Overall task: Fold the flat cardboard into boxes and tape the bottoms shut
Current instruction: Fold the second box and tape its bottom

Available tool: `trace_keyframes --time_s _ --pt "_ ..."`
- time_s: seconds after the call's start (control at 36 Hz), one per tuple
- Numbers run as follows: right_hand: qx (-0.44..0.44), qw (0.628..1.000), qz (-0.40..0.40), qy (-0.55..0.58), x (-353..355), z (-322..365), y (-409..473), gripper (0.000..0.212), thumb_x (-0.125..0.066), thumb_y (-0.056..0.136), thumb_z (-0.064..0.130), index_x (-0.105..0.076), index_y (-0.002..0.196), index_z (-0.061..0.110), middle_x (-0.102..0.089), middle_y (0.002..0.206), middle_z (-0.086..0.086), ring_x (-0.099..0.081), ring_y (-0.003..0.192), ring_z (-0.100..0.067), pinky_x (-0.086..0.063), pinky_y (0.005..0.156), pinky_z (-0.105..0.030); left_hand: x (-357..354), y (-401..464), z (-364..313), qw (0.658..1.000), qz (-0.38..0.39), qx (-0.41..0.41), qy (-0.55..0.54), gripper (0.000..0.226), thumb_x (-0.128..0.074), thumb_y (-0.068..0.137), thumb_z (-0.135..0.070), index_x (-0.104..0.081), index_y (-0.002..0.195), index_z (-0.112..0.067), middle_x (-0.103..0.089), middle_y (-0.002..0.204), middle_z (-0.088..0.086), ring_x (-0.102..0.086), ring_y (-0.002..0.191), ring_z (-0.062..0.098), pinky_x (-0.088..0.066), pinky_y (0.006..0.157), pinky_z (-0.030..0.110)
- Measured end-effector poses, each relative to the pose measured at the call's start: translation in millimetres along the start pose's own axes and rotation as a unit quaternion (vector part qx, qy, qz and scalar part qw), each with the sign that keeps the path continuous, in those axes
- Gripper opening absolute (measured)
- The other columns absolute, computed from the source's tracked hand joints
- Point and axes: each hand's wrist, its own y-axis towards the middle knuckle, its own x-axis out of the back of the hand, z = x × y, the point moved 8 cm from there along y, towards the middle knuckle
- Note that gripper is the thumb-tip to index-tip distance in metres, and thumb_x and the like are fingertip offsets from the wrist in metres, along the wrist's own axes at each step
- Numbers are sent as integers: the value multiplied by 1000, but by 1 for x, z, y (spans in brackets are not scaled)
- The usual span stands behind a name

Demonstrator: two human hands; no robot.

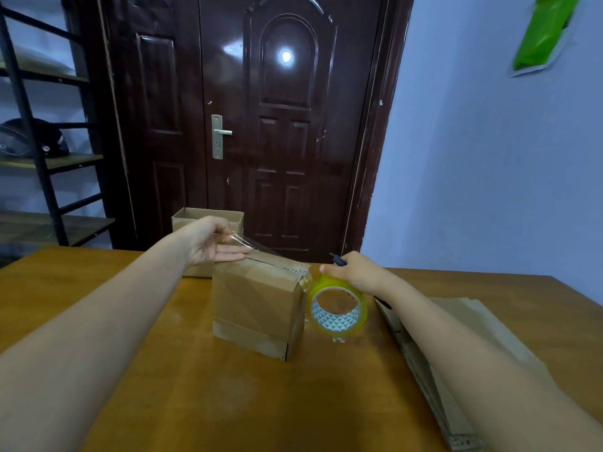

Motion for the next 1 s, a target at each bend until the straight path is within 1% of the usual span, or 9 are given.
trace_keyframes --time_s 0.06,0.11,0.25,0.33,0.42,0.56,0.75,0.89,1.0 --pt "-3 1000 -2 -2 -3 -1 -1 46 -57 91 44 -45 59 15 -41 52 1 -39 45 -12 -33 51 -26 1 1 -1 1000 -7 3 19 33 -41 87 6 -39 116 -10 -53 57 6 -71 71 40 -59 58 46" --pt "-5 1000 -7 -1 -5 -2 -2 47 -57 91 44 -43 58 15 -40 52 1 -37 44 -11 -32 48 -24 2 3 -3 999 -11 3 45 21 -42 88 5 -40 106 -5 -48 67 6 -71 70 37 -60 58 45" --pt "-7 1000 -8 6 -6 -6 -2 47 -57 91 45 -41 60 14 -37 51 2 -34 43 -11 -29 47 -24 6 7 -9 994 -23 -13 109 14 -46 84 7 -47 95 -2 -53 89 12 -72 76 33 -60 57 37" --pt "-7 1000 -4 16 -7 -9 -2 46 -57 91 45 -43 61 14 -39 52 2 -35 43 -11 -30 47 -24 8 9 -15 985 -32 -38 163 11 -50 83 8 -51 81 -2 -53 84 14 -73 72 31 -60 54 33" --pt "-5 1000 0 18 -7 -9 -2 45 -56 92 45 -44 60 15 -40 50 4 -36 41 -9 -30 44 -21 9 9 -20 973 -36 -54 222 9 -55 84 7 -53 83 -2 -56 73 15 -71 70 29 -60 57 35" --pt "-4 1000 4 9 -5 -8 -2 44 -56 91 46 -45 64 13 -39 53 2 -35 44 -11 -29 47 -24 9 9 -25 957 -44 -66 279 13 -56 84 6 -52 76 -4 -62 81 18 -68 66 26 -58 50 28" --pt "-4 1000 10 13 -8 -11 0 43 -56 91 47 -50 70 10 -41 56 -1 -38 47 -13 -31 48 -25 8 5 -22 935 -32 -75 346 13 -56 87 4 -54 79 -7 -58 61 9 -57 57 17 -52 46 20" --pt "3 1000 11 24 -9 -10 -1 44 -56 92 45 -45 62 14 -38 51 3 -35 42 -9 -29 46 -22 13 6 -21 932 -25 -77 354 6 -58 88 2 -59 86 -4 -62 69 11 -59 59 17 -53 48 20" --pt "4 999 10 30 -8 -11 0 43 -56 91 46 -50 67 11 -42 53 1 -39 45 -11 -32 49 -24 18 8 -18 930 -22 -69 360 3 -60 88 1 -61 89 -2 -63 73 13 -60 61 18 -53 49 21"
